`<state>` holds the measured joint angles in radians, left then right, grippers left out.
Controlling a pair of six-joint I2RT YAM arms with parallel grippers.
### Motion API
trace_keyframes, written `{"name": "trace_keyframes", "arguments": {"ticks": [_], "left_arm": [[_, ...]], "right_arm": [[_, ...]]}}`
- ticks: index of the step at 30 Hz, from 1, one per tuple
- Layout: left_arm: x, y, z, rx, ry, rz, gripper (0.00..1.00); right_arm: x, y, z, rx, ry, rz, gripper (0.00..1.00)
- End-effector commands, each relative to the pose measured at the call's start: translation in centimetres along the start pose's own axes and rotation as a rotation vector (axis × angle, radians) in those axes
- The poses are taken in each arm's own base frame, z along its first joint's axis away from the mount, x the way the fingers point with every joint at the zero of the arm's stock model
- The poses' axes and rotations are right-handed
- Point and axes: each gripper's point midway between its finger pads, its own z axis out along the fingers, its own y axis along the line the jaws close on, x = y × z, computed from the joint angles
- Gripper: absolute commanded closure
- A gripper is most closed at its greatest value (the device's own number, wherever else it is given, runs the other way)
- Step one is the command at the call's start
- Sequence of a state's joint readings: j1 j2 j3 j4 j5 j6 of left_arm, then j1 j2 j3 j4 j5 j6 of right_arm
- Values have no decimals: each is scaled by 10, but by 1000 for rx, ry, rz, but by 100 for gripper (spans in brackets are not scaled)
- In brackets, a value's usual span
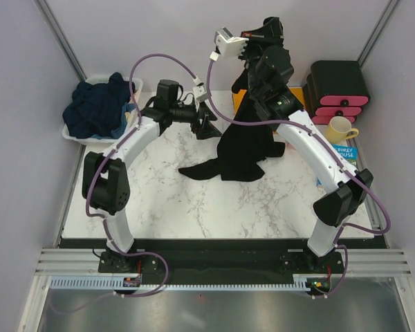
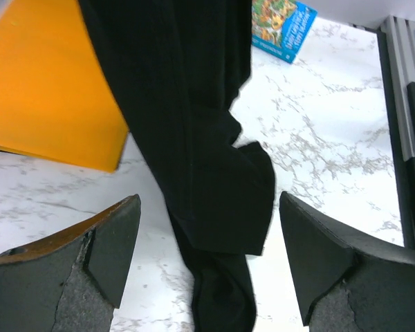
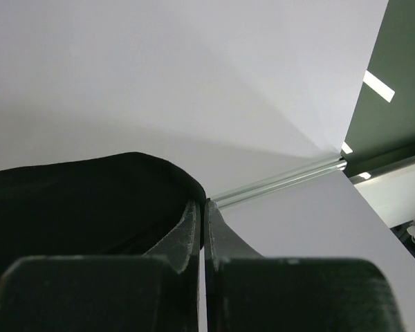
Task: Fold and stack the t-shirts
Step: Flatten the tshirt out
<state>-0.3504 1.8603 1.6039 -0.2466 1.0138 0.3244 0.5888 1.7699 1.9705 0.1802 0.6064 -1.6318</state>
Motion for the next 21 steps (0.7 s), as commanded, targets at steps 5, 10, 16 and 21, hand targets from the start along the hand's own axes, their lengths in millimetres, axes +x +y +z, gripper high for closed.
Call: {"name": "trace_keyframes", "arguments": {"ticks": [5, 10, 16, 21], "left_arm": [[61, 6, 39, 26, 90, -145, 6], [76, 15, 52, -16, 119, -130, 5], [87, 21, 60, -35, 133, -135, 5], [95, 19, 69, -39, 146, -144, 21]], "right_arm": [[6, -64, -4, 163, -2, 77, 100], [5, -70, -4, 172, -7, 80, 100], [5, -75, -5, 181, -13, 85, 100], [5, -79, -5, 188, -14, 94, 100]]}}
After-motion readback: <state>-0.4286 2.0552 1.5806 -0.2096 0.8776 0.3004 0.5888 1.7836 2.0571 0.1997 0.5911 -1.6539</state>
